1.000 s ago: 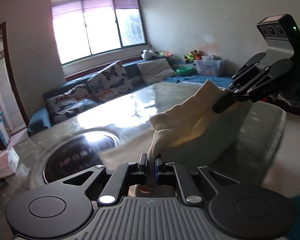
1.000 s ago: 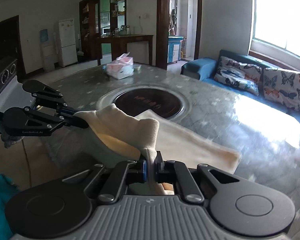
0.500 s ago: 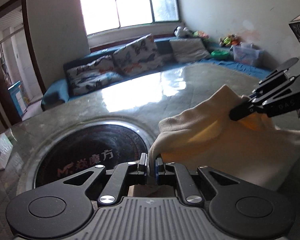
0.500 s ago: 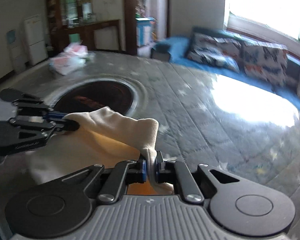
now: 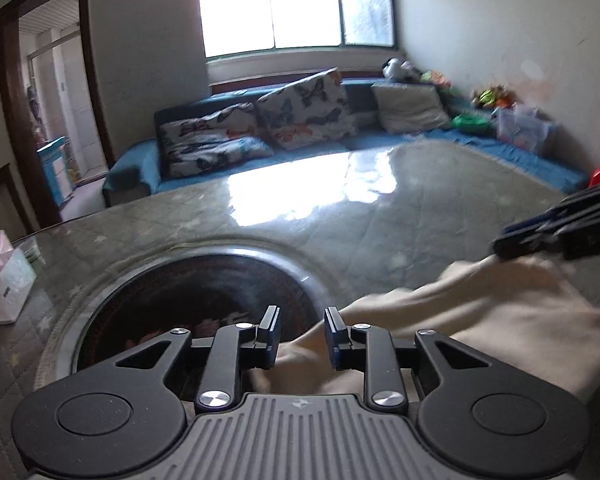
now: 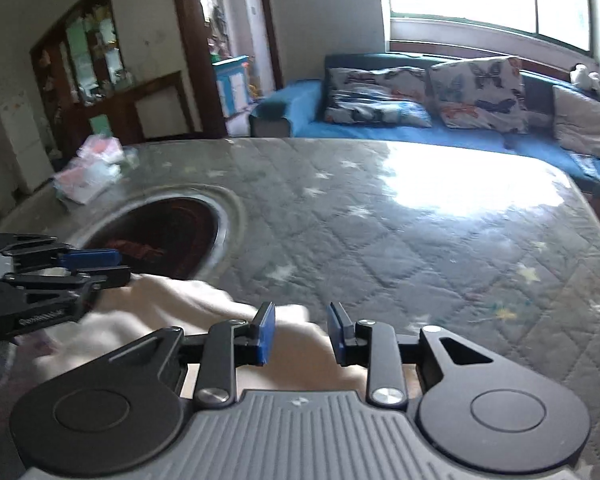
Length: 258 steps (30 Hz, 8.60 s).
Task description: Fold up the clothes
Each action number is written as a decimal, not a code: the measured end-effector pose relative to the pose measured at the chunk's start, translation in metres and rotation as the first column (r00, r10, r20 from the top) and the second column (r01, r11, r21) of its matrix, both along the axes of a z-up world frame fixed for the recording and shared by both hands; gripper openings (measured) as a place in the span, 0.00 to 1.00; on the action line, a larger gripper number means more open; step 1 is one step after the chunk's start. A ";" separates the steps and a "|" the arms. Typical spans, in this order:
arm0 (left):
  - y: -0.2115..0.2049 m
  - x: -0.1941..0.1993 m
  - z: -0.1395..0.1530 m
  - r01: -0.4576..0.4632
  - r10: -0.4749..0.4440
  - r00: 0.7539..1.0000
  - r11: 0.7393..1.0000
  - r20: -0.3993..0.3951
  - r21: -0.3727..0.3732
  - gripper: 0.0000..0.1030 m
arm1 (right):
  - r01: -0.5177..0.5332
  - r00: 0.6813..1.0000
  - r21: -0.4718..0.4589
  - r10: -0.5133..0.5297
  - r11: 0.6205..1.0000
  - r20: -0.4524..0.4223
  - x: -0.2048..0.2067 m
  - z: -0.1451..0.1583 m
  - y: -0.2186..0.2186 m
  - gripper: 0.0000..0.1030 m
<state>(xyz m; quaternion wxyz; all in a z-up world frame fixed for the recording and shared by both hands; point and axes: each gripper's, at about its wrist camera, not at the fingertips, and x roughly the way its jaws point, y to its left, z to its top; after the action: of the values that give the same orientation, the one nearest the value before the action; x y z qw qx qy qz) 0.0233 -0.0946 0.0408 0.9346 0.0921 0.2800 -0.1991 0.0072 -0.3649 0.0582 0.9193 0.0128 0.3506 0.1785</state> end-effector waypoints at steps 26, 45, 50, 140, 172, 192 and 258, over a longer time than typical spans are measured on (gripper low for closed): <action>-0.036 0.036 -0.027 -0.003 0.005 0.996 1.000 -0.093 0.017 0.36 | -0.043 0.999 -0.104 0.044 0.994 0.010 -0.001 -0.013 0.025 0.45; -0.006 -0.026 -0.008 -0.078 0.078 0.997 0.997 -0.008 -0.008 0.91 | -0.063 0.996 -0.055 0.065 0.997 0.054 -0.047 -0.018 0.005 0.94; 0.001 -0.039 -0.009 -0.113 0.113 0.993 0.994 -0.014 -0.006 0.98 | -0.037 0.997 -0.048 0.041 0.998 0.073 -0.062 -0.014 0.000 1.00; 0.046 -0.033 -0.020 -0.275 0.267 0.956 0.960 -0.117 -0.059 1.00 | 0.016 0.988 -0.289 0.029 0.957 0.152 -0.056 -0.008 0.032 1.00; 0.088 -0.014 0.001 -0.365 0.315 0.919 0.908 -0.237 -0.208 1.00 | -0.508 0.825 -0.371 0.563 0.778 0.052 -0.101 -0.023 0.178 0.72; 0.099 0.002 -0.022 -0.503 0.186 0.806 0.715 -0.562 -0.485 0.99 | -0.406 0.906 -0.105 0.415 0.908 0.078 -0.080 0.003 0.134 0.11; 0.030 -0.005 0.010 -0.322 0.128 0.905 0.830 -0.407 -0.455 0.13 | 0.177 0.976 0.085 -0.186 0.981 0.109 -0.069 0.007 -0.059 0.10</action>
<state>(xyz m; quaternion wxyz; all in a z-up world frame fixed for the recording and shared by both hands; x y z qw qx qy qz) 0.0186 -0.0644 0.0505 0.8748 -0.2316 0.3917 -0.1661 -0.0619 -0.4242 0.0651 0.9495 0.0687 0.2868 0.1072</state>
